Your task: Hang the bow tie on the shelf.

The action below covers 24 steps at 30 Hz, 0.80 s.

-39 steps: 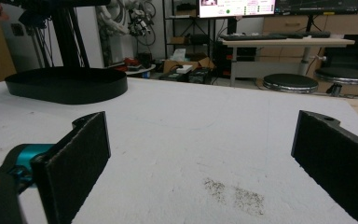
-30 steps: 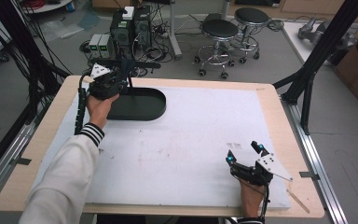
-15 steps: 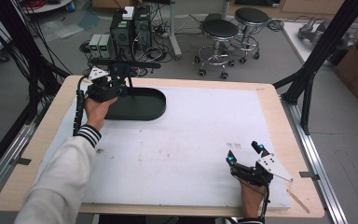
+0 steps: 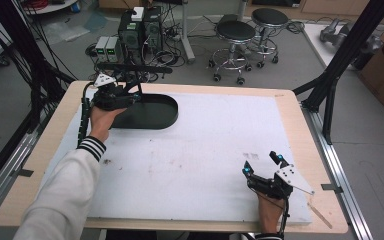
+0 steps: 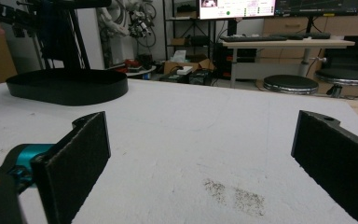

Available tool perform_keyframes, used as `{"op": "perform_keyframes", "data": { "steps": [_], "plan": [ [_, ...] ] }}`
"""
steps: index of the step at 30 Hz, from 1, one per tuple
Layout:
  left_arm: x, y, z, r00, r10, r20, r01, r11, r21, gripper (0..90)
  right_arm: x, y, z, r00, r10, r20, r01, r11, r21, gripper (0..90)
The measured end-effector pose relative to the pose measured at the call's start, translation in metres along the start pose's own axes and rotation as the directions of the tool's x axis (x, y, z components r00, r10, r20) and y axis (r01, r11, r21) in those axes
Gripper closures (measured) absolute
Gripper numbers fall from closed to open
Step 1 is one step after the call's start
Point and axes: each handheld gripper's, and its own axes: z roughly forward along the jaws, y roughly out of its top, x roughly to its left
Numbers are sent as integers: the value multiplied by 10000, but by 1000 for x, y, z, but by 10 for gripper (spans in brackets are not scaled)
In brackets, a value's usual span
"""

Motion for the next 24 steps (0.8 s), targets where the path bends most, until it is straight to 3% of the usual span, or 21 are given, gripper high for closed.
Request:
{"op": "perform_keyframes", "data": {
  "steps": [5, 10, 17, 24],
  "plan": [
    [-2, -15, -27, 9985, 405, 366, -395, 9988, -273, 200, 0, 0, 0, 10000, 73, 14, -73, 10000, -15, 33],
    [-4, -36, -62, 9957, 512, 775, -440, 9948, -920, 185, 0, 0, 0, 10000, -59, 32, 59, 10000, -25, 33],
    [-7, -74, -108, 9900, 790, 1165, -546, 9784, -1994, 178, 1, 0, 0, 9999, -63, 97, 63, 10000, -2, 33],
    [-10, -112, -140, 9852, 936, 1436, -551, 9662, -2519, 176, 1, 0, 0, 9999, -70, 138, 70, 10000, 7, 33]
  ]
}}
